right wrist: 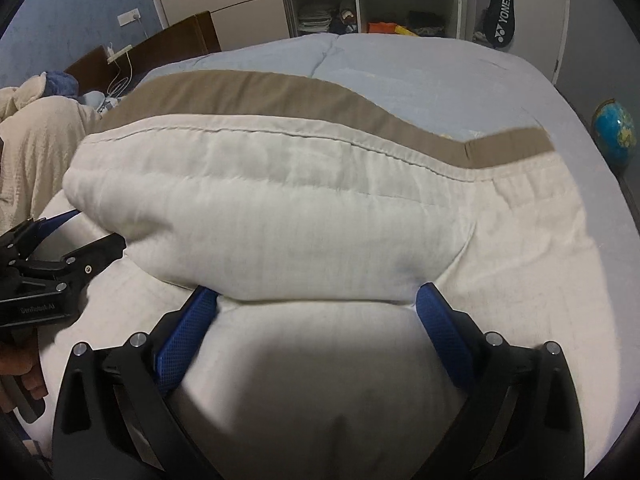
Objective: Fold large clothes
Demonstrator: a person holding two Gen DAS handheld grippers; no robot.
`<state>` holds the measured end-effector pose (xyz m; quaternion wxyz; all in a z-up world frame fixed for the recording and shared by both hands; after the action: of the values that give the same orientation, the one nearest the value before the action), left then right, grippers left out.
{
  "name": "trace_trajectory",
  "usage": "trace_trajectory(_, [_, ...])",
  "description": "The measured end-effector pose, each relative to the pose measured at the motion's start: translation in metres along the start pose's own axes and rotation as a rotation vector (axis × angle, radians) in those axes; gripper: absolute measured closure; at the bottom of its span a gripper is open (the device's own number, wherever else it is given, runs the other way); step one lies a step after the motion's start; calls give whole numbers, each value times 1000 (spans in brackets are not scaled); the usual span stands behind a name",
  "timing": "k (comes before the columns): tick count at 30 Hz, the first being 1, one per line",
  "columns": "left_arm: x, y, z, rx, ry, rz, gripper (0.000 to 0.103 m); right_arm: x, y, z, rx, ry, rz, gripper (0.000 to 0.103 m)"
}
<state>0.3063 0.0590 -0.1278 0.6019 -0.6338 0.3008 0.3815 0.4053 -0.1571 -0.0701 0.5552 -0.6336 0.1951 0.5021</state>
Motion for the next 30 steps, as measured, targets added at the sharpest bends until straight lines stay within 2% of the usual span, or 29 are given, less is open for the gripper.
trace_trajectory(12, [21, 6, -1, -6, -11, -30, 5, 25, 3, 2, 1, 27, -4, 7])
trace_trajectory(20, [25, 6, -1, 1, -26, -21, 5, 32, 5, 1, 6, 22, -1, 7])
trace_trajectory(25, [10, -3, 3, 23, 45, -12, 6, 19, -1, -2, 19, -22, -19, 7])
trace_trajectory(27, [-2, -7, 6, 43, 76, -33, 12, 10, -4, -2, 22, -41, -42, 7])
trace_trajectory(30, [-24, -19, 12, 67, 94, -90, 15, -4, -15, 0, 25, -58, -87, 7])
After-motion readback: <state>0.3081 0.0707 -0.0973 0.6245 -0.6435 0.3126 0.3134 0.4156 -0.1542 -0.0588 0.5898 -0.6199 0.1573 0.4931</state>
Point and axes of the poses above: each gripper's, at about its wrist camera, not at the fingertips, and x roughly the way its jaws point, z to its left, y to its underside, the point moved 5 cm from there along x, roughly the way its jaws point, and after that the axes turned 6 degrees about z, right-handed, at the moved point
